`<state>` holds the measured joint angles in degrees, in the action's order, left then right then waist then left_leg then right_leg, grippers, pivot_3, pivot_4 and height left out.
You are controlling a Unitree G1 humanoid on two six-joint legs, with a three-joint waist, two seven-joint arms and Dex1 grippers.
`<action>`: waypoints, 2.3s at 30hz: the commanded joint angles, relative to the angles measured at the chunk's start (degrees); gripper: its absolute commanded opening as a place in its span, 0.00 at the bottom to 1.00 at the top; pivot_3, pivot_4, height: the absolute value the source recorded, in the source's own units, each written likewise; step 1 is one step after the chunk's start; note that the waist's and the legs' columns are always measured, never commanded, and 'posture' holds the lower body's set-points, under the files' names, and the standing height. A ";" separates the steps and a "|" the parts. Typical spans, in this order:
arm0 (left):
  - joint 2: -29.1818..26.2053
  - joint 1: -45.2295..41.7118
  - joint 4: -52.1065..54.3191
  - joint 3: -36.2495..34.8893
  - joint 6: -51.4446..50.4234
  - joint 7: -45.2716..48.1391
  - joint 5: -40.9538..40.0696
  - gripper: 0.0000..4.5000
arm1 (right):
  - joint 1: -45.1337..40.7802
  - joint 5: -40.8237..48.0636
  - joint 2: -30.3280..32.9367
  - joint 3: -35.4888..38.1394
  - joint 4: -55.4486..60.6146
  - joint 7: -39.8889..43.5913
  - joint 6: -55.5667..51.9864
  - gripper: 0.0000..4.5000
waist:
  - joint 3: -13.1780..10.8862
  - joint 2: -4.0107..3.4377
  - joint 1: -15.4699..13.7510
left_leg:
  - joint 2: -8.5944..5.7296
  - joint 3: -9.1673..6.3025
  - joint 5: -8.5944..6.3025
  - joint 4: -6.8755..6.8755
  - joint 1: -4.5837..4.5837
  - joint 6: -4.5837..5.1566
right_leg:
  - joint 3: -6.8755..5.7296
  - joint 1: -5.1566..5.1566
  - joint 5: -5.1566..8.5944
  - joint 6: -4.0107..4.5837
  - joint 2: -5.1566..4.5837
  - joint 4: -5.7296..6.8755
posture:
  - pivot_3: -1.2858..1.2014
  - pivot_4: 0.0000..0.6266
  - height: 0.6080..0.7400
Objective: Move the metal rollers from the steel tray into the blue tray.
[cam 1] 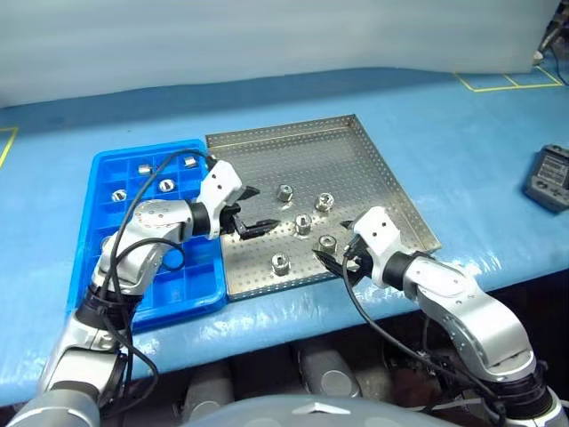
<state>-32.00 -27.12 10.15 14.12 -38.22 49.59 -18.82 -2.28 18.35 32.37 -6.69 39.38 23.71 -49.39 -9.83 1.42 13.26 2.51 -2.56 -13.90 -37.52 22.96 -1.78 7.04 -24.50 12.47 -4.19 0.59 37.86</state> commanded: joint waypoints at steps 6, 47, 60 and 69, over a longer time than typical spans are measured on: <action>-3.76 -3.86 -1.71 8.74 2.86 10.40 4.39 0.99 | 2.54 0.04 -1.27 1.84 4.73 -2.16 -0.42 1.00 | 0.00 0.00 2.33 | 0.01 0.01 0.00 0.06 0.00 0.00 | 0.02 -0.02 0.02 0.01 0.00 -0.01 | 0.39 0.24 1.00; 11.93 11.79 17.54 -20.16 -5.30 -24.85 8.62 0.37 | -6.29 -0.73 -3.94 -5.06 0.54 2.69 2.85 1.00 | -0.01 -0.01 2.02 | 0.02 -0.03 0.00 0.15 -0.07 0.01 | 0.04 -0.01 0.01 -0.02 0.01 0.03 | 0.45 0.24 1.00; 19.61 31.77 36.84 -31.66 -14.89 -41.70 9.74 0.37 | -14.86 -1.05 -5.71 -12.25 -6.70 9.93 7.03 1.00 | -0.01 0.06 -6.57 | -0.01 -0.06 0.01 0.10 -0.06 0.00 | -0.03 0.01 0.00 0.01 -0.01 0.00 | 0.52 0.24 1.00; 22.38 37.14 37.68 -32.11 -17.79 -42.49 7.67 0.37 | -15.22 -1.19 -6.35 -12.62 -7.18 10.58 7.08 1.00 | -0.01 0.06 -9.16 | 0.00 -0.03 0.01 -0.11 -0.06 0.00 | -0.05 0.07 0.16 0.31 -0.02 0.02 | 0.52 0.24 1.00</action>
<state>-9.37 10.08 45.45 -17.87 -55.99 7.21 -10.32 -16.99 17.08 26.31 -19.81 30.75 34.14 -43.16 -9.84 1.49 4.10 2.50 -2.58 -13.90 -37.63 22.90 -1.79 6.99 -24.43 12.63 -3.88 0.57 37.88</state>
